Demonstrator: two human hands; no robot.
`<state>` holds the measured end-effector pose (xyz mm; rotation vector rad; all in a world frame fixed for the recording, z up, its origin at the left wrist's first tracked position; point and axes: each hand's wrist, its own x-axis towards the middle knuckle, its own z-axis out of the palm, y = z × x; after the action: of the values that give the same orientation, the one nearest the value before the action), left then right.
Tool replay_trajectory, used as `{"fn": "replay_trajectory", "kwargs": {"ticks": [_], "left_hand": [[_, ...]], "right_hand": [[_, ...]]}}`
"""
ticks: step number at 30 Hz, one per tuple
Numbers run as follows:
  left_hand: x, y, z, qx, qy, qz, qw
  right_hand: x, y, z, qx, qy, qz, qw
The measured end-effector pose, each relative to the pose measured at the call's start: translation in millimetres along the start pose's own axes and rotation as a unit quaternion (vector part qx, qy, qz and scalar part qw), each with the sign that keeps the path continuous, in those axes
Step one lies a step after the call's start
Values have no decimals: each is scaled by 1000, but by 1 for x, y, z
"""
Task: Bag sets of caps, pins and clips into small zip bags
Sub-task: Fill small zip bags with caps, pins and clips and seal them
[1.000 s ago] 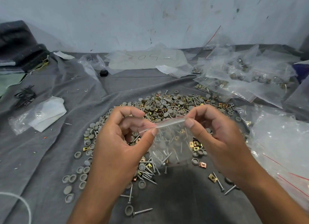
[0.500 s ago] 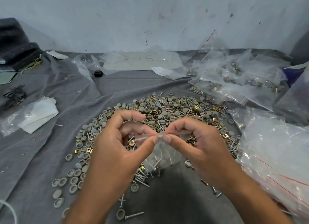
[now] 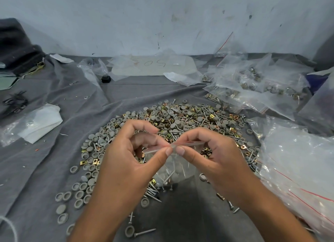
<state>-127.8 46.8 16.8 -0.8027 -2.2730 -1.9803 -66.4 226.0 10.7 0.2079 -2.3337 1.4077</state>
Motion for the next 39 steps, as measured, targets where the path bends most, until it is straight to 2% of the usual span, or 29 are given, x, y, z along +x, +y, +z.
{"fn": "replay_trajectory", "kwargs": {"ticks": [10,15,19,22,29,39], "left_hand": [[1,4,-6,4,16,-29,999],[0,6,-5,15,9,-19,1000],[1,6,-7,20,34,-12,999],[2,4,-8,-7,41,-13,999],[1,-4,-10,8,13,-2,1000],[0,-3,-6,23,-5,3,1000]], "right_hand": [[0,3,-8,-40,20,13,999],[1,5,-11,-12,16,23,1000],[1,9,-19,13,27,54,998],[0,10,-20,-5,28,58,998],[-2,10,-16,3,0,76,997],[-1,4,-10,-17,10,55,998]]}}
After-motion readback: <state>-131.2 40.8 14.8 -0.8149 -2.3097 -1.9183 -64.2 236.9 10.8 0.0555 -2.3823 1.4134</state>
